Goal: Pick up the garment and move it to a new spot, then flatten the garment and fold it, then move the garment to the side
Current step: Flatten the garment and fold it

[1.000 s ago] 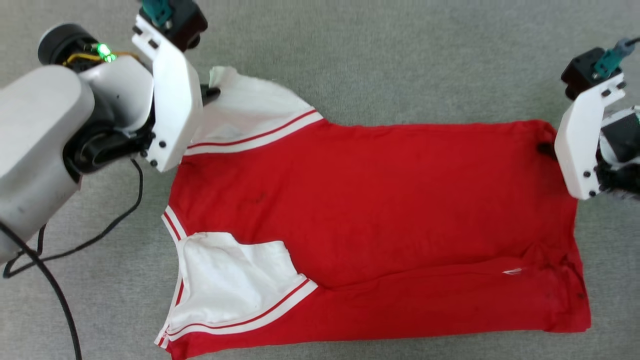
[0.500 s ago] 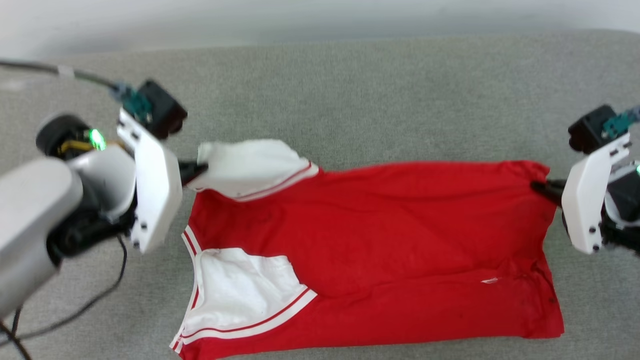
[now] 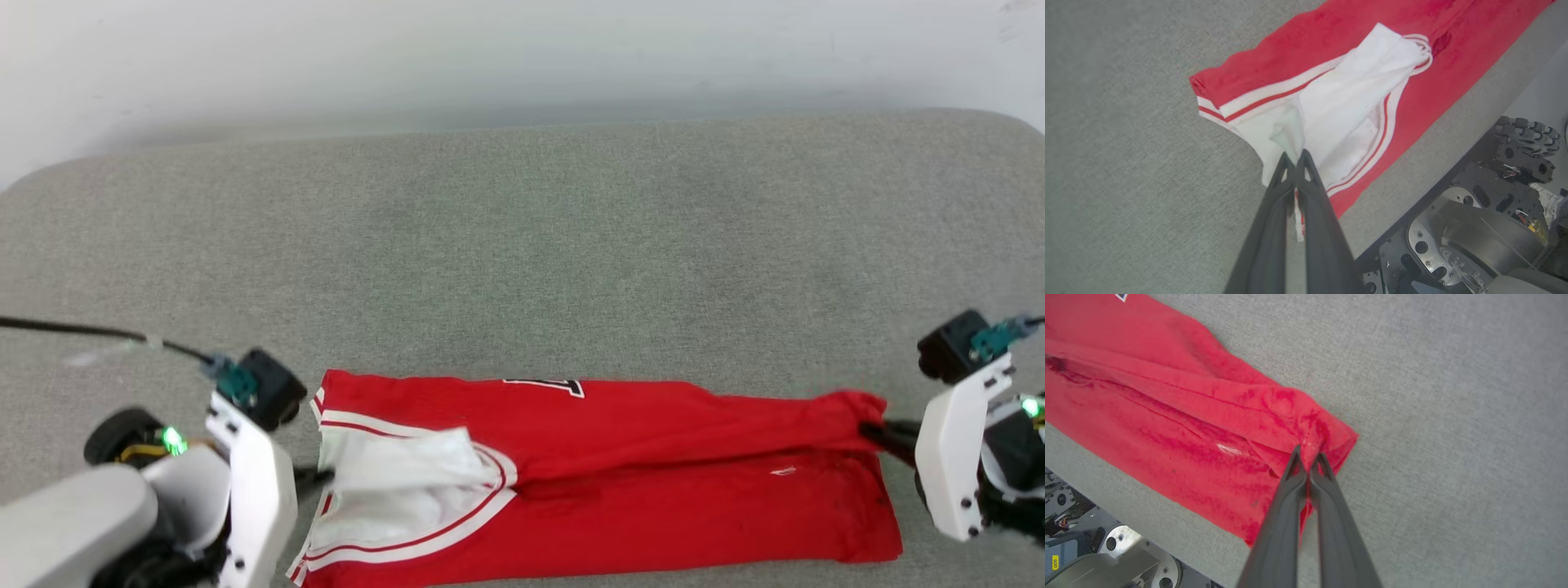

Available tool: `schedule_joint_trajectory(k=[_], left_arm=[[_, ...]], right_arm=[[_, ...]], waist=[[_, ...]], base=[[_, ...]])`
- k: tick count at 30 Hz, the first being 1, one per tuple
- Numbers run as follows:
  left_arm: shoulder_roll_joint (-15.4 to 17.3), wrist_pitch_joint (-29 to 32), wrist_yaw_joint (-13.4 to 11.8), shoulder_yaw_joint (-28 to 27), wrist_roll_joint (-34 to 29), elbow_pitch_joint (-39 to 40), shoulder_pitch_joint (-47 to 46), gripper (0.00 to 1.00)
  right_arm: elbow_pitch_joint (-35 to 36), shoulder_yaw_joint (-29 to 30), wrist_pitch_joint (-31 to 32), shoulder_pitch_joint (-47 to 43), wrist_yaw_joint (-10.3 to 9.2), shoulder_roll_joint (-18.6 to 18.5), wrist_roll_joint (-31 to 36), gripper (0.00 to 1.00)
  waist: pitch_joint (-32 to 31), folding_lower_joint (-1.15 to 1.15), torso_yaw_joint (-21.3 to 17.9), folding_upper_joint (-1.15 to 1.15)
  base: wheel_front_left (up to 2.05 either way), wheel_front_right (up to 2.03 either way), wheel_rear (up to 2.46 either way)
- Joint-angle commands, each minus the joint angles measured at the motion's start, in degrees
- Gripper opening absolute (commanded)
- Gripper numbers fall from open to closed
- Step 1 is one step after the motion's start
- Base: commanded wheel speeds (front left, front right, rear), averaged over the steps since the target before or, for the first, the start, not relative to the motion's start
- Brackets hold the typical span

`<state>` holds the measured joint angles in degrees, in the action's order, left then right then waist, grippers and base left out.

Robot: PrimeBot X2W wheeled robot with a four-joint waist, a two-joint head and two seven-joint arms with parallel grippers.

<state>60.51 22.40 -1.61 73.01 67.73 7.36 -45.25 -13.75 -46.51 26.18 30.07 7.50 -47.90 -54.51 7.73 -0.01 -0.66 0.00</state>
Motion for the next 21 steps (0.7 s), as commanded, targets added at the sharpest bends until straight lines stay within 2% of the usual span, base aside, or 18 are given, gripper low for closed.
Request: schedule_joint_trajectory(k=[1, 11, 12, 13, 14, 15, 18, 21], left_arm=[[-0.25, -0.39, -0.50, 0.07, -0.52, -0.18, 2.11, 0.00], [-5.36, -1.52, 0.79, 0.18, 0.29, -7.19, 9.75, 0.00], [-5.85, -2.06, 0.77, 0.04, 0.34, -7.99, 9.82, 0.26], [-6.25, -2.86, 0.67, -0.20, 0.01, -8.50, 9.85, 1.00], [-6.52, -3.70, 0.63, -0.57, 0.01, -8.78, 9.96, 1.00], [-6.52, -4.76, 0.50, -0.89, -0.18, -8.92, 9.99, 1.00], [-5.87, -8.52, -0.75, -2.19, -1.64, -8.45, 9.88, 1.00], [-5.55, -14.11, -3.22, -4.17, -3.24, -7.34, 10.49, 1.00]], right_arm=[[0.06, 0.34, -0.40, -1.70, -0.03, -0.09, -0.11, 0.00], [-5.42, -0.86, 1.25, -5.88, -0.03, 4.45, 1.23, 0.00], [-6.08, -1.02, 1.15, -5.74, -0.04, 4.70, 1.70, 0.00], [-6.58, -0.98, 1.14, -5.70, -0.04, 4.90, 1.81, 0.04], [-6.67, -0.50, 0.76, -5.55, -0.05, 5.17, 1.70, 0.42], [-6.48, 0.37, -0.15, -5.16, -0.05, 5.30, 1.86, 1.00], [-4.74, 2.29, -2.87, -4.64, -0.03, 5.05, 2.40, 1.00], [-2.24, 5.34, -5.76, -5.64, -0.03, 4.47, 1.77, 1.00]], waist=[[0.12, 0.01, -0.07, 0.00], [1.74, 0.01, -0.27, 0.00], [1.66, 0.01, -0.24, 0.00], [1.50, 0.01, -0.24, 0.00], [1.25, 0.01, -0.29, 0.00], [0.97, 0.01, -0.34, 0.00], [-0.18, 0.01, -0.47, 0.00], [-1.22, 0.01, -0.49, 0.00]], base=[[0.00, 0.00, 0.00], [0.00, 0.00, 0.00], [0.00, 0.00, 0.00], [0.00, 0.00, 0.00], [0.00, 0.00, 0.00], [0.00, 0.00, 0.00], [0.00, 0.00, 0.00], [0.00, 0.00, 0.00]])
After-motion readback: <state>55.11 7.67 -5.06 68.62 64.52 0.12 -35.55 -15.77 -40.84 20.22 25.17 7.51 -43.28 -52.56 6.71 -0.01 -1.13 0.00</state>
